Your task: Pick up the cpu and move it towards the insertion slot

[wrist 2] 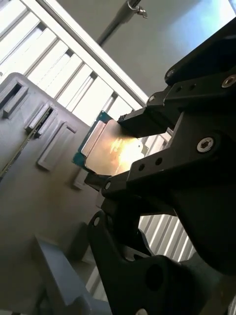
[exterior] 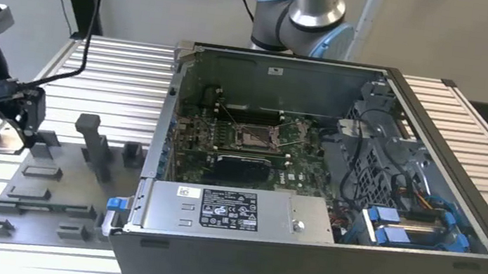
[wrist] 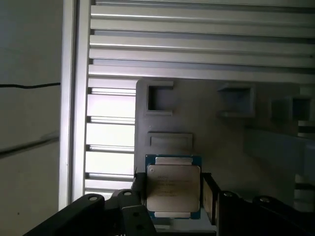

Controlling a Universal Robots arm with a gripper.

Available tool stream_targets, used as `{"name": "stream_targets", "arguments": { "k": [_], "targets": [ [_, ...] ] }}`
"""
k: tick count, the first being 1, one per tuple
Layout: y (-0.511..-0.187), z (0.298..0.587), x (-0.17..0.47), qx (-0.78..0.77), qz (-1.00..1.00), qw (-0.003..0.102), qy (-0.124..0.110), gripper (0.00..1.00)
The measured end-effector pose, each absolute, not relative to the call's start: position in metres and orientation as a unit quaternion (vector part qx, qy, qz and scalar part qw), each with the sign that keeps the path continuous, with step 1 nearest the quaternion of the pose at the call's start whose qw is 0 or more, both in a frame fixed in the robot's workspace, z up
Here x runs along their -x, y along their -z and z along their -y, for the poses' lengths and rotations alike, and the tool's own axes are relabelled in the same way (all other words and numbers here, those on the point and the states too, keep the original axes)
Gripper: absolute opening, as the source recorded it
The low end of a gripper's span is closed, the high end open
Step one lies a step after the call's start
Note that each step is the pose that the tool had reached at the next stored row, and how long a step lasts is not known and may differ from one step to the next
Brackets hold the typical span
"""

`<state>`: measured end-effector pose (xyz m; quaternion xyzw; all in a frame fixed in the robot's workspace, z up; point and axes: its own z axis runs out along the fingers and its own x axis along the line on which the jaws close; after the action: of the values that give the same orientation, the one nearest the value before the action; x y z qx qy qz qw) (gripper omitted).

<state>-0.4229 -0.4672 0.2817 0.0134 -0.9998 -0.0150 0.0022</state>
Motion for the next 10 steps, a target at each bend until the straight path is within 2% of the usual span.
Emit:
{"name": "stream_targets", "arguments": {
  "k": [10],
  "targets": [
    [-0.314,0.467,0.423,-0.013,1.000,0.002,0.015,0.00]
  ]
}}
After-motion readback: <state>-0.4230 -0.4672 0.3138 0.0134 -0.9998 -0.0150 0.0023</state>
